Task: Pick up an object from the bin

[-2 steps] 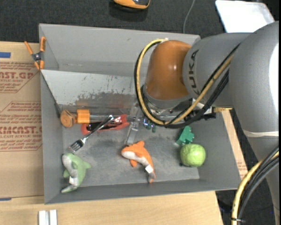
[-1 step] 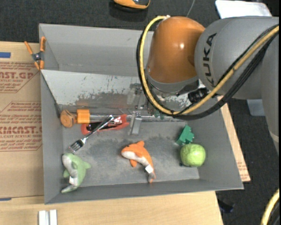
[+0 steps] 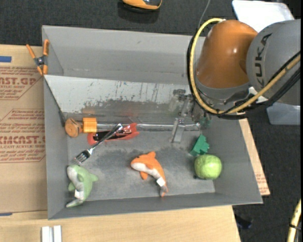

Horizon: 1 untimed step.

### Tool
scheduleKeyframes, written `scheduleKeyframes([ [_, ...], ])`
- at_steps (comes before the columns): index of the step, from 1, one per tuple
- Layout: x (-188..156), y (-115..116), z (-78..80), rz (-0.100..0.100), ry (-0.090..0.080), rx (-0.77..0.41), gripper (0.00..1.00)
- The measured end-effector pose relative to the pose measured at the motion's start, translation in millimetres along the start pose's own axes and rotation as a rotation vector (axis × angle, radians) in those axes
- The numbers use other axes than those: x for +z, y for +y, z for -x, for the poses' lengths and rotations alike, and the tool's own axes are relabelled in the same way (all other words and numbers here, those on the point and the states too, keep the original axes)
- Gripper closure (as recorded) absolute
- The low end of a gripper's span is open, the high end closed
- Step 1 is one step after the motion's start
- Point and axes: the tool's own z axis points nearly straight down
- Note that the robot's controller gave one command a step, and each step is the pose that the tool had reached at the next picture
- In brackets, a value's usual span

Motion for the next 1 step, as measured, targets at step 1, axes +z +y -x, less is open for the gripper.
scheduleKeyframes([
  [1,74.7,62.3,-12.6,0.005,-0.007,-0.081,0.00],
])
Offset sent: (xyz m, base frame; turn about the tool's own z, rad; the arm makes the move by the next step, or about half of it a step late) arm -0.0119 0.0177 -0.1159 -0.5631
